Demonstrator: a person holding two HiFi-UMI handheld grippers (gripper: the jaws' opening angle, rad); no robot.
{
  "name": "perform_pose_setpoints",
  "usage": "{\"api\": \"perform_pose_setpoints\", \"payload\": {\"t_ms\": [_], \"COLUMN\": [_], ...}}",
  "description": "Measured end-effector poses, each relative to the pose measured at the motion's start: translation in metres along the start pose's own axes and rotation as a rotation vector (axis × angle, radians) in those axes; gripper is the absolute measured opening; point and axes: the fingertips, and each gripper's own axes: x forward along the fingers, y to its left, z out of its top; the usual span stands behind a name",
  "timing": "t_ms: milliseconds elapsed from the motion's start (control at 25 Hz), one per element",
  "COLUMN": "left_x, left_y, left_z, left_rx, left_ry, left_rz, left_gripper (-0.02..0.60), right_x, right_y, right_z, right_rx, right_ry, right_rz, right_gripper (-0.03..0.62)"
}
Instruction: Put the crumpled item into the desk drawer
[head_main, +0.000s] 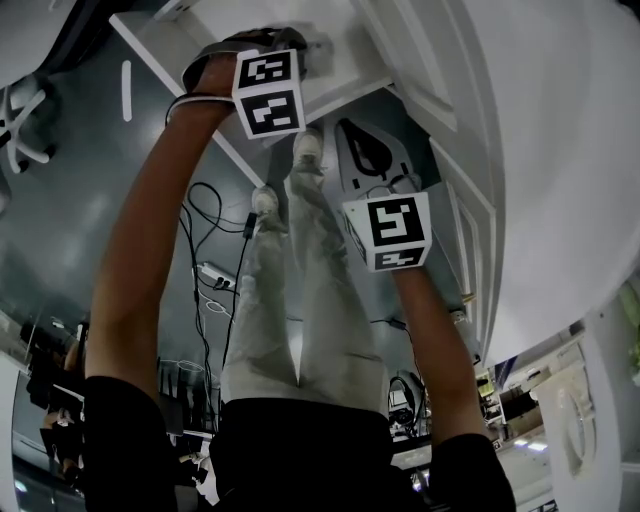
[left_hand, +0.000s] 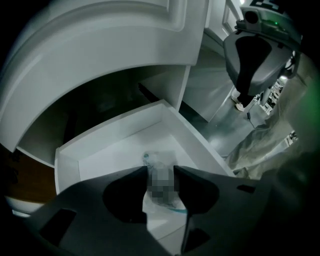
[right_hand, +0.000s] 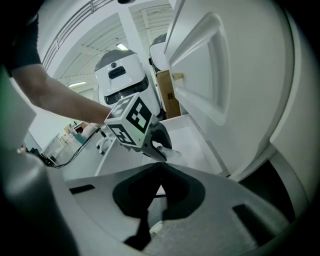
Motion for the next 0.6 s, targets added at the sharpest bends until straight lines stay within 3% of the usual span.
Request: {"api": "perform_pose_setpoints", "payload": {"t_ms": [600], "left_x": [0.0060], "left_y": [0.0001], "left_z": [-0.0009], "left_rx": [-0.009], "left_ry": [0.008], "left_rz": [-0.002], "left_gripper": [0.183], "right_x": [0.0041], "right_y": [0.0011], "right_z": [-0.0001], "right_rx": [0.004], "right_ry": [-0.006], "right_rz": [0.007], "right_gripper": [-0.009]}}
